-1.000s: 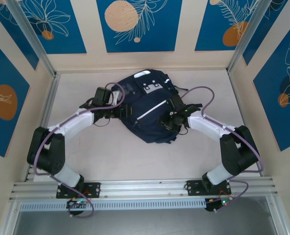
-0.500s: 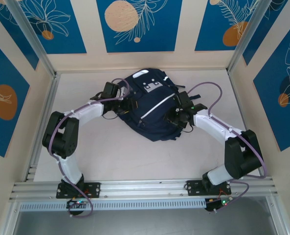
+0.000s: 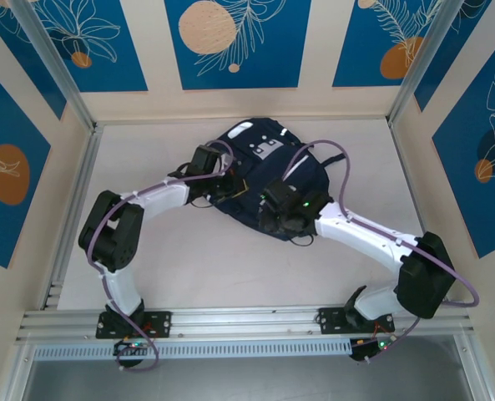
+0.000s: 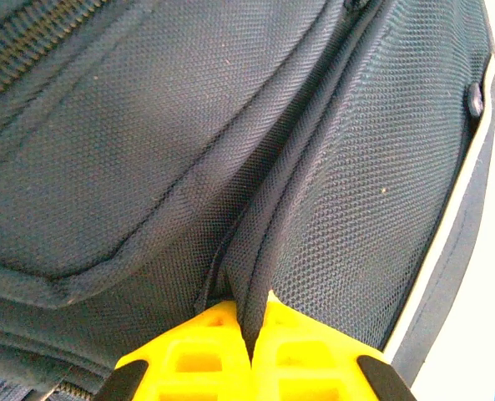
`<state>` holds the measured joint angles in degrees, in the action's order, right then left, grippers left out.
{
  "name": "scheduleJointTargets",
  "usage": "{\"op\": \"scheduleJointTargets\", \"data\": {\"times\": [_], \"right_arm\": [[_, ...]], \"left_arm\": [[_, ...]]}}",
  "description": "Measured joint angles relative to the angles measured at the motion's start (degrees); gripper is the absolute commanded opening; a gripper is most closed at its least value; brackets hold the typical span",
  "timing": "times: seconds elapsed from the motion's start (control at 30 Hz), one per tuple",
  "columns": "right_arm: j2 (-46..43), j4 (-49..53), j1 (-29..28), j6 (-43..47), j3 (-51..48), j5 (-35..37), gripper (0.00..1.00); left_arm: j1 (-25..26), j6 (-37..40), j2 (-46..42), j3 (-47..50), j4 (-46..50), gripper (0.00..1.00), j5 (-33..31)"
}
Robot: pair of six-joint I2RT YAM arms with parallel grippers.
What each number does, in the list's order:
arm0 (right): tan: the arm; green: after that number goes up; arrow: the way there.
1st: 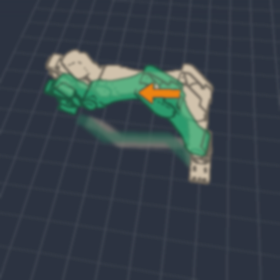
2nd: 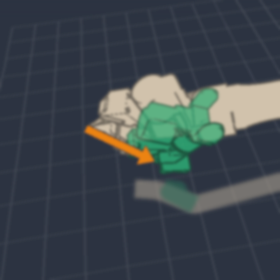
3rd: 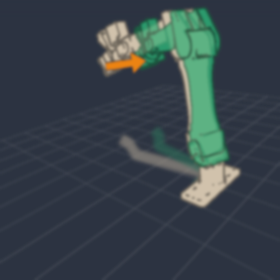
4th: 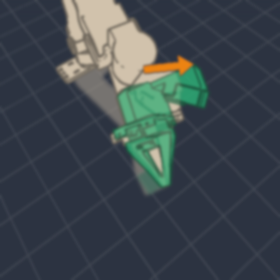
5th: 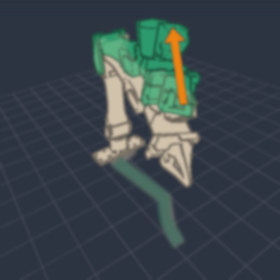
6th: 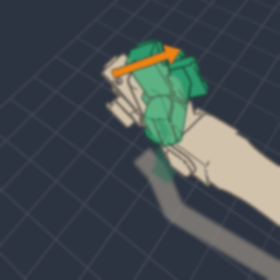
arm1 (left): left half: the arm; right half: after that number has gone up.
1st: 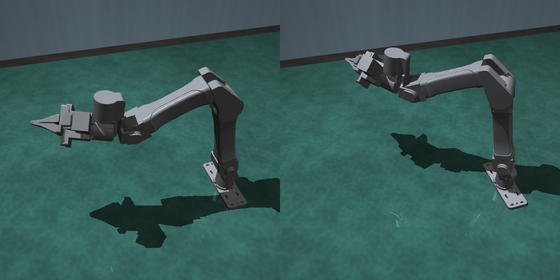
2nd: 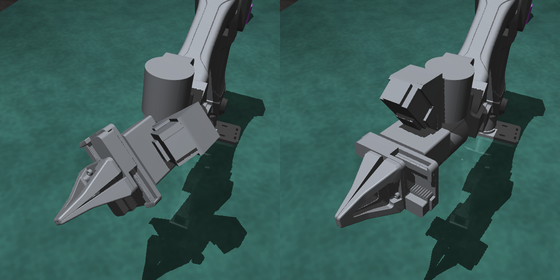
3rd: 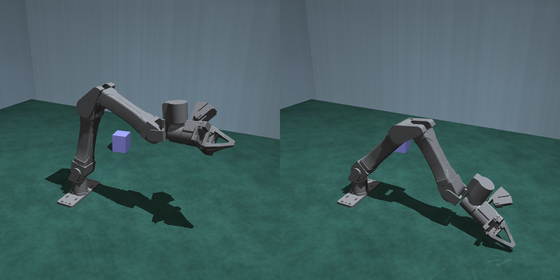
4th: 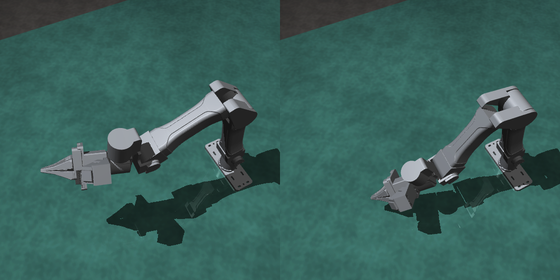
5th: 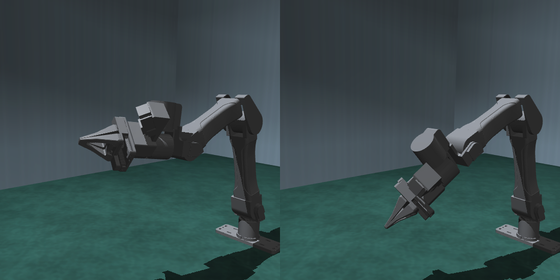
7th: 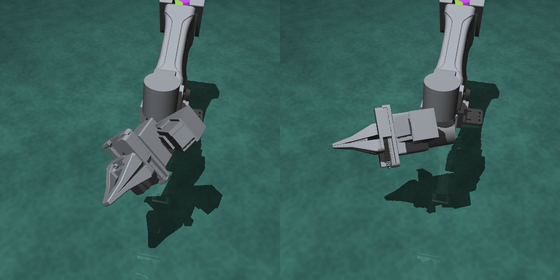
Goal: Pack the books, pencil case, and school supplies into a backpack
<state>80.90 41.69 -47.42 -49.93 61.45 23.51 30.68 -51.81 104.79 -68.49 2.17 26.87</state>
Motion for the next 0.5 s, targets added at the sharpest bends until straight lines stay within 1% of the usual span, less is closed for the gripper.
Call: {"op": "scheduleJointTargets", "data": {"times": [0.07,0.17,0.27,0.5], "right_arm": [[2.64,0.96,-2.56,-1.14,2.08,2.21,0.48],[5.55,1.03,-3.91,-2.16,3.65,5.29,0.44],[7.32,1.03,-3.82,-3.10,3.80,7.91,0.38],[10.62,0.24,-2.56,-3.23,4.61,10.43,0.34]], "left_arm": [[1.49,-1.77,-0.13,-0.02,-0.39,0.00,-0.61],[2.89,-3.32,-0.15,-0.02,-0.50,0.00,-1.27],[3.50,-4.26,-0.15,-0.02,-0.52,0.00,-1.55],[3.58,-5.33,-0.15,-0.02,-0.57,0.00,-1.64]]}}
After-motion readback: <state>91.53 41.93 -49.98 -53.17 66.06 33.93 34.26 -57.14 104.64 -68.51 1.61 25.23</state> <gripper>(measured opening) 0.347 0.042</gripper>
